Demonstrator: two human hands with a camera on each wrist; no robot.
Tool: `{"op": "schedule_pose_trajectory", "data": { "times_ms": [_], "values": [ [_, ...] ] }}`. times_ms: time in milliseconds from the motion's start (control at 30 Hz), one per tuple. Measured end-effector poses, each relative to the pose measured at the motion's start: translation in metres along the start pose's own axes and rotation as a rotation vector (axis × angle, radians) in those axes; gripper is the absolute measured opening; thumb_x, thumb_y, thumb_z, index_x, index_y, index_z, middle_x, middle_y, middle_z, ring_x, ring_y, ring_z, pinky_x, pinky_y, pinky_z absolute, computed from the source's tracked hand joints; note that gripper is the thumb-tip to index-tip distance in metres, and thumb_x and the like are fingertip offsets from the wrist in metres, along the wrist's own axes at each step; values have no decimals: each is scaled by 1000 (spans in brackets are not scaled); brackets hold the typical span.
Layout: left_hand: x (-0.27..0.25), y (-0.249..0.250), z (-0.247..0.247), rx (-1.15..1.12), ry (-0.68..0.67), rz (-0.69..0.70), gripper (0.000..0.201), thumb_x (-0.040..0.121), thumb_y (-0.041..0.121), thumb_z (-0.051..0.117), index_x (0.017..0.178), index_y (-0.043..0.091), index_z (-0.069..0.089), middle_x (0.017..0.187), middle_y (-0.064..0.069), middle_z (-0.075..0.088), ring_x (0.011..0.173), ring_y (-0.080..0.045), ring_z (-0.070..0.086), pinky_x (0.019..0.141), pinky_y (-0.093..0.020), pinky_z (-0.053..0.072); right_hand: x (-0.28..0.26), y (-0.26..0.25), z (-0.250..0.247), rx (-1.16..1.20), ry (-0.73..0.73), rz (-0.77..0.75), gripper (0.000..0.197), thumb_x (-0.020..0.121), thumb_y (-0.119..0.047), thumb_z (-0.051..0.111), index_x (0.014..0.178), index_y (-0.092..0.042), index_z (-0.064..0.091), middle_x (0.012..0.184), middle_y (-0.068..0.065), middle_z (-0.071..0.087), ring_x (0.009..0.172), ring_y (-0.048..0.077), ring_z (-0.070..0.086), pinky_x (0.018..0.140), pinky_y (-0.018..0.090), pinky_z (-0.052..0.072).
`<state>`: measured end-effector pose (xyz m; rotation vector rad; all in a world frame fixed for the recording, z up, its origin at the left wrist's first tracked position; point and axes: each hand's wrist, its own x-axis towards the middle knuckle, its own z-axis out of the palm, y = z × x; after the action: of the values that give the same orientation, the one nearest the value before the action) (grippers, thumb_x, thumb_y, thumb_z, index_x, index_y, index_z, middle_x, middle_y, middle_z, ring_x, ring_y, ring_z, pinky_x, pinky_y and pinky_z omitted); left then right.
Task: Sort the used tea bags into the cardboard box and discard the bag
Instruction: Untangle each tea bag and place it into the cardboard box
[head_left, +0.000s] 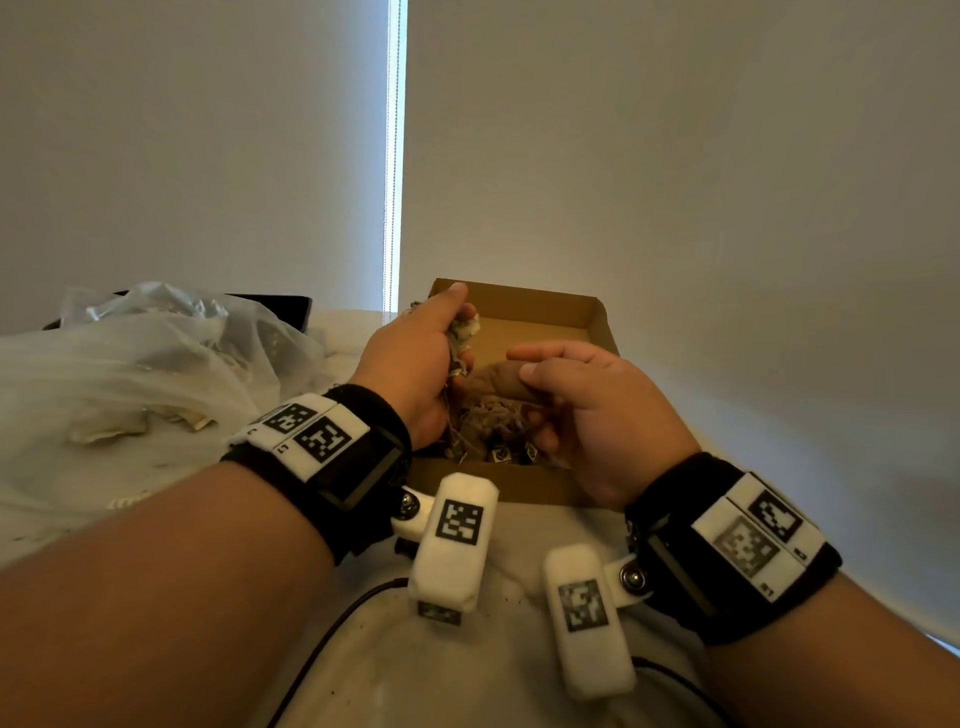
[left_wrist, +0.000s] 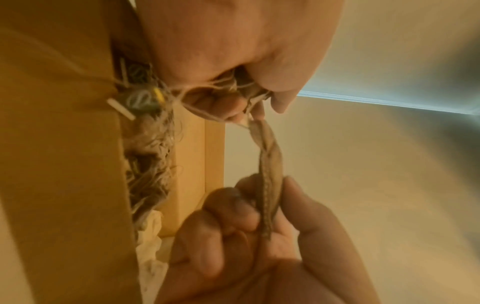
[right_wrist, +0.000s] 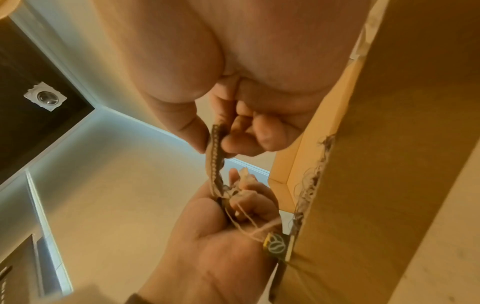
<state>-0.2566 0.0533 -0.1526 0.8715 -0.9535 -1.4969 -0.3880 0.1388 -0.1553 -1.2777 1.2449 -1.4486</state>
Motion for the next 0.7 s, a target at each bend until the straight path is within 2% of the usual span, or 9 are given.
{"op": "schedule_pose_trajectory", "data": {
  "times_ms": [100,167,267,333,400,500,633,700],
  "values": [
    [1,0,-4,66,-33,2,23,90,43,67,89,20,69,87,-1,62,71,-15,53,59,-27,45,2,-5,-4,232,5,27,15,97,-5,51,100,-8,65,90,13,66,57,13,60,49,24,47],
    [-1,0,-5,112,-67,19,22,88,42,70,89,20,70,86,-2,64,70,-16,54,61,-30,47,4,-7,-7,351,14,29,14,97,-4,47,103,-5,59,88,13,65,60,14,63,50,24,50],
    [-4,3,-7,266,-170,110,26,87,40,71,95,15,69,89,-2,69,72,-19,59,64,-31,51,5,-10,-13,501,9,20,26,95,-2,43,119,0,53,91,14,66,63,15,65,51,23,51],
    [-5,6,-10,398,-286,129,31,87,42,71,100,14,70,97,-6,74,90,-31,69,80,-44,60,6,-11,-15,564,8,4,31,95,-1,40,123,-1,52,93,15,65,65,16,65,51,24,52],
    [-9,7,-11,509,-391,139,30,87,41,72,101,14,72,103,-10,75,102,-34,70,92,-54,56,7,-12,-16,601,13,-14,29,95,0,40,122,-2,52,95,16,62,66,17,66,52,25,54],
    [-13,5,-8,676,-440,228,28,88,38,71,102,14,75,101,-3,76,101,-22,71,98,-50,53,8,-11,-18,634,5,-32,29,96,0,39,122,-4,51,95,16,62,67,18,68,53,26,55],
    [-16,4,-5,825,-469,268,22,90,39,68,103,24,77,99,9,75,97,-10,69,95,-39,53,8,-13,-18,671,-2,-71,29,96,1,37,122,-5,50,92,14,65,68,19,68,53,27,54],
    [-16,4,-5,840,-487,264,19,89,39,70,100,26,77,96,9,76,94,-8,71,93,-37,55,8,-13,-19,700,-16,-85,30,96,1,36,122,-6,49,93,14,66,69,19,68,54,27,54]
  ]
}}
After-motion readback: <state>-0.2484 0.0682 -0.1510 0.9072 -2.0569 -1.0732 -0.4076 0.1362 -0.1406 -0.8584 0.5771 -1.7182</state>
